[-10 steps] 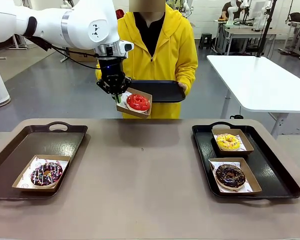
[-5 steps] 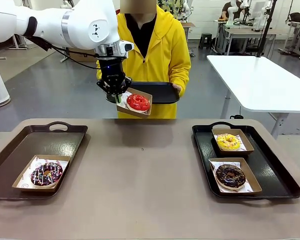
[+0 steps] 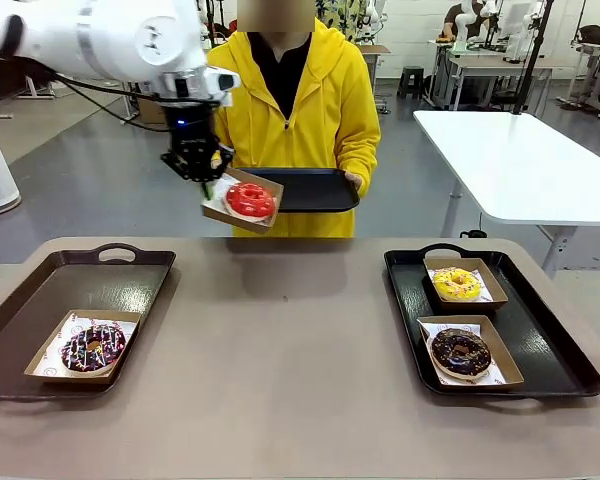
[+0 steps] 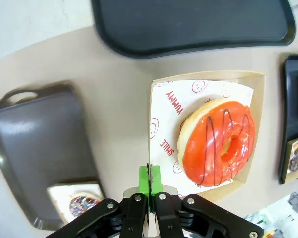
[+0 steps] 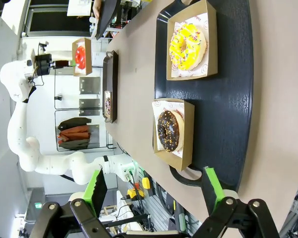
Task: Individually package the donuts and arrange them on the tray.
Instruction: Place the picked Paper togo box on the Handle tray.
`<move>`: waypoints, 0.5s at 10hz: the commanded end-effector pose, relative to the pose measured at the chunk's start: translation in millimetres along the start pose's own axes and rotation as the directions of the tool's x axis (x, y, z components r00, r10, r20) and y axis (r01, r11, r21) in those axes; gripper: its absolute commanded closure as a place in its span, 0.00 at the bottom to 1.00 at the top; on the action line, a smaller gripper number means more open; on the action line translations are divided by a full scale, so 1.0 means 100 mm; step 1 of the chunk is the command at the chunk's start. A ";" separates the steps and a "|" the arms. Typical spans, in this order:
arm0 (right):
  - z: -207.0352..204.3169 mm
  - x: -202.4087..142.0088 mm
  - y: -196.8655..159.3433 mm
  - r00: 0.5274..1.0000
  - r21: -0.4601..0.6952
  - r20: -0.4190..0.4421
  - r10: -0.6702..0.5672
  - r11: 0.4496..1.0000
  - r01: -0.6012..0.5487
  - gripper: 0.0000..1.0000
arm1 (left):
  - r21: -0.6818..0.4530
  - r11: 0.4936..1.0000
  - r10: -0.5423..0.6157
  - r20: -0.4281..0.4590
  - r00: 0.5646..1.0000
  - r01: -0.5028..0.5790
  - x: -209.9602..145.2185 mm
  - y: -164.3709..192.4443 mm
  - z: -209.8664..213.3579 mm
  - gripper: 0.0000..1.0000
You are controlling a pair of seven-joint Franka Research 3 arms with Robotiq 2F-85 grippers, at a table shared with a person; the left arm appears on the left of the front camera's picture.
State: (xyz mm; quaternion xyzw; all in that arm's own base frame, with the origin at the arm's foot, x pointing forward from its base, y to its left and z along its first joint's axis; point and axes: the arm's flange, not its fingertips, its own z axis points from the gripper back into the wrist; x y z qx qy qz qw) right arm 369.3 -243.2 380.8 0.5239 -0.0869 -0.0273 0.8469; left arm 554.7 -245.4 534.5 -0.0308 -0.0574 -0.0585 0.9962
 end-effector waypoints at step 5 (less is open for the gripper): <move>0.00 -0.03 0.00 1.000 0.000 -0.011 -0.013 1.000 0.013 0.00 | 0.057 0.997 0.061 -0.055 0.997 -0.058 -0.59 1.34 -0.12 0.99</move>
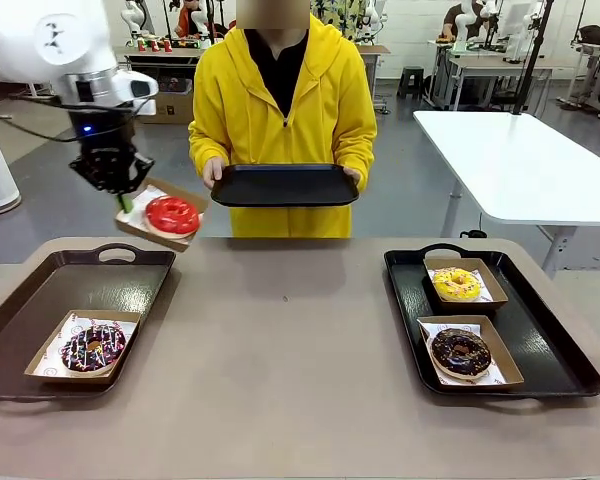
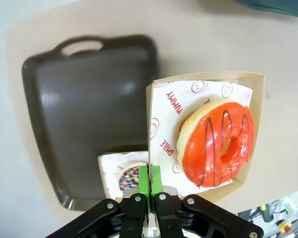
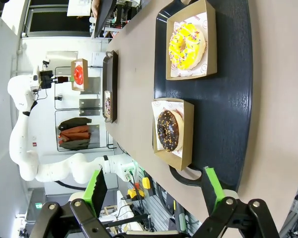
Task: Individually package the donuts and arrange them on the tray.
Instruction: Place the picked Paper togo box on the Handle tray.
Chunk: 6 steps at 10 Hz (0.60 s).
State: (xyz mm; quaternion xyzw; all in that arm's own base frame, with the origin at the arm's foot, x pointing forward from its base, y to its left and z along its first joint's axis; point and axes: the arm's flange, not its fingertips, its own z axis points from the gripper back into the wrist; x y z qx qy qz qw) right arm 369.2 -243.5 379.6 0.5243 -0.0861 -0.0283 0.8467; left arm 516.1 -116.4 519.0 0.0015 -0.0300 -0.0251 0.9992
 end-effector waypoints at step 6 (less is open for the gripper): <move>0.00 -0.03 0.01 1.000 0.000 -0.010 -0.011 1.000 0.011 0.00 | 0.034 0.994 0.101 -0.055 0.993 -0.099 -0.03 0.75 -0.47 0.99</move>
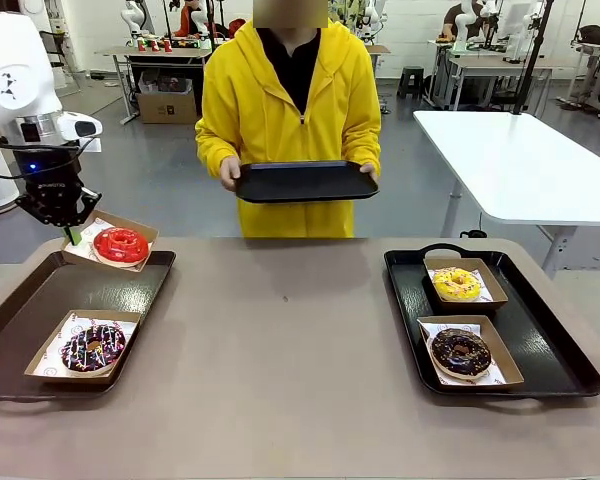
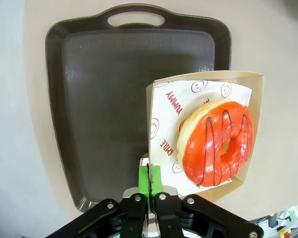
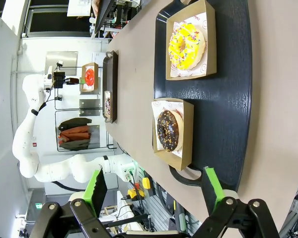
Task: Individually package the donuts and arrange them on the tray.
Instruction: Place the picked Paper togo box on the Handle tray.
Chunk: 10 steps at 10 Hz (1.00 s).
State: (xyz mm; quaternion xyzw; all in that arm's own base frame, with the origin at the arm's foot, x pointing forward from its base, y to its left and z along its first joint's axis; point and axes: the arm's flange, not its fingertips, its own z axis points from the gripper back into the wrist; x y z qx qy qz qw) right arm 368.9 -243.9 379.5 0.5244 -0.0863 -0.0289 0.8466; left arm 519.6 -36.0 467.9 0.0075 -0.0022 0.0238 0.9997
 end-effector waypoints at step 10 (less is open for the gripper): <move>0.00 -0.03 0.01 1.000 0.000 -0.011 -0.010 1.000 0.010 0.00 | -0.080 0.997 0.012 -0.076 0.997 -0.018 0.28 0.34 -0.28 0.99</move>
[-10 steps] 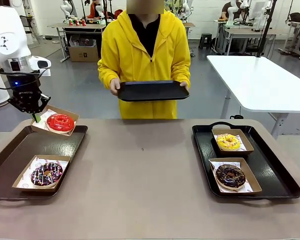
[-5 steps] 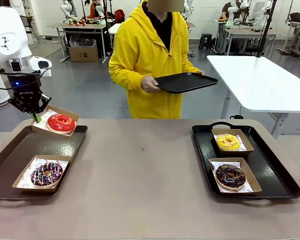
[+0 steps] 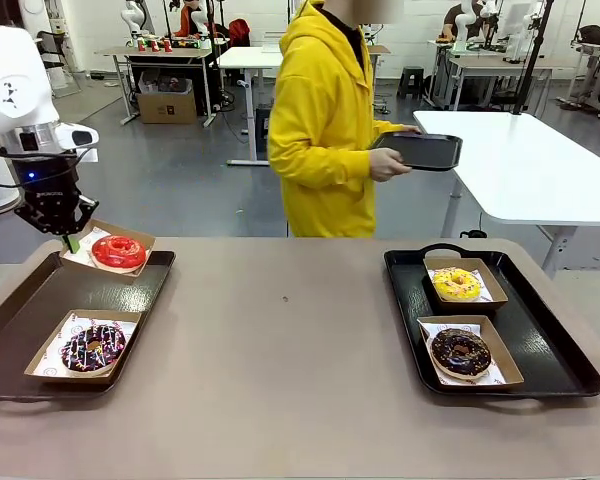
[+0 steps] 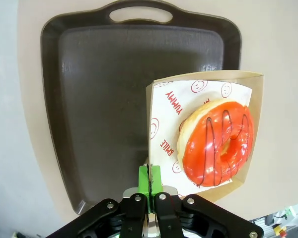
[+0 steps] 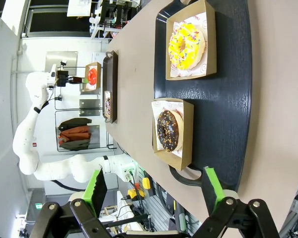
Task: Individually package the donuts and arrange them on the tray.
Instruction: Place the picked Paper togo box on the Handle tray.
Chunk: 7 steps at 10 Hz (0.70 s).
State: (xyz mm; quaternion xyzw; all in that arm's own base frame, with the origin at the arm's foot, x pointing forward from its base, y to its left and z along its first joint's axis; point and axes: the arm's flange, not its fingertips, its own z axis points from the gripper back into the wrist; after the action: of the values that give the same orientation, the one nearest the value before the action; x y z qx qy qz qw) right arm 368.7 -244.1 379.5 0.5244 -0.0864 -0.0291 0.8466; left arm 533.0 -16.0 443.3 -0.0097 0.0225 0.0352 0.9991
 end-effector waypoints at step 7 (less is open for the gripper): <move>0.00 -0.03 0.01 1.000 0.000 -0.012 -0.010 1.000 0.010 0.00 | -0.041 0.998 -0.048 -0.035 0.998 0.046 0.40 0.47 -0.58 0.99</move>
State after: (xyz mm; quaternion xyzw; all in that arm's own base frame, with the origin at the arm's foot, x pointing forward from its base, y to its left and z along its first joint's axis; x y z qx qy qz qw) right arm 368.7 -244.2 379.5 0.5244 -0.0864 -0.0293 0.8466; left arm 559.6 29.6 384.4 -0.0334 0.0448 0.0224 0.9982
